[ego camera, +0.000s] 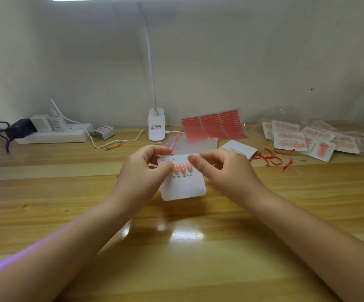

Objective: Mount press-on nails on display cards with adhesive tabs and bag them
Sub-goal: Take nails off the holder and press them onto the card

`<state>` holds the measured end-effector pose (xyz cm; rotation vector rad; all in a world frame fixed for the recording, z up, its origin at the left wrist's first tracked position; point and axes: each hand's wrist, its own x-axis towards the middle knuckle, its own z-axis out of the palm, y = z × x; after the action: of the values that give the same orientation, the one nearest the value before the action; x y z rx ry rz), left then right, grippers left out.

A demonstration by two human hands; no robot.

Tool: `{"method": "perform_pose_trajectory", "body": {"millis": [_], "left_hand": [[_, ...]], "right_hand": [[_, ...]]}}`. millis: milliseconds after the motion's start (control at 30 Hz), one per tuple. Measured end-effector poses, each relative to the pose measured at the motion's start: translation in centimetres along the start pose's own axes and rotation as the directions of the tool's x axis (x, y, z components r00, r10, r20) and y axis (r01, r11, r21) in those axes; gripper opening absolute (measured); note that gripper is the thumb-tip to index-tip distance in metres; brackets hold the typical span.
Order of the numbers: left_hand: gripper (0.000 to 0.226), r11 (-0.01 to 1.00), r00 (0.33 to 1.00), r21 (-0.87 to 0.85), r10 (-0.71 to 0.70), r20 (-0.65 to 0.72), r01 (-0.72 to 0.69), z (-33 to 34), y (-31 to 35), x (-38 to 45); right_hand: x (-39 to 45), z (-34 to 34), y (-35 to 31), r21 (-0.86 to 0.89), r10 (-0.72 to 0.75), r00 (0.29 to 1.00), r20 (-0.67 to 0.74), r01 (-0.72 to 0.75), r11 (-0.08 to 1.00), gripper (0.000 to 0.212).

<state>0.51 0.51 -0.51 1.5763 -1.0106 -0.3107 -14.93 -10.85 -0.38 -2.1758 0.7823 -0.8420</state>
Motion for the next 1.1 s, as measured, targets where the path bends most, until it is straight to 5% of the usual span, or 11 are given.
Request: {"method": "perform_pose_trajectory", "body": {"millis": [67,200,333,667,833,1100], "left_hand": [[0.02,0.99,0.998,0.143,-0.024,0.061,0.015,0.2,-0.3,0.0],[0.018,0.886,0.985,0.461,-0.025,0.168,-0.056,0.5,-0.8,-0.6],[0.032,0.568,0.959,0.776,0.098,0.267,-0.274,0.6,-1.5,-1.0],[0.069,0.59,0.871,0.665,0.145,0.47,-0.457,0.8,-1.6,-1.4],[0.07,0.598,0.876,0.682,0.074,0.477,-0.422,1.0,-2.0,-1.3],[0.069,0.614,0.877,0.673,0.071,0.474,-0.413,1.2,-2.3,-1.1]], "right_hand": [[0.1,-0.7,0.1,-0.104,-0.08,0.993,-0.082,0.072,0.992,0.064],[1.0,-2.8,0.7,-0.257,-0.249,0.943,-0.222,0.19,0.948,0.03],[2.3,-4.9,2.5,-0.452,-0.194,0.954,-0.229,0.072,0.889,0.018],[2.2,-3.9,5.5,-0.526,-0.067,0.994,-0.09,0.01,0.851,0.026],[2.7,-2.8,6.1,-0.324,0.084,0.993,-0.083,-0.106,0.94,0.028],[2.2,-1.8,6.2,-0.346,0.004,0.989,-0.149,-0.056,0.937,0.01]]}}
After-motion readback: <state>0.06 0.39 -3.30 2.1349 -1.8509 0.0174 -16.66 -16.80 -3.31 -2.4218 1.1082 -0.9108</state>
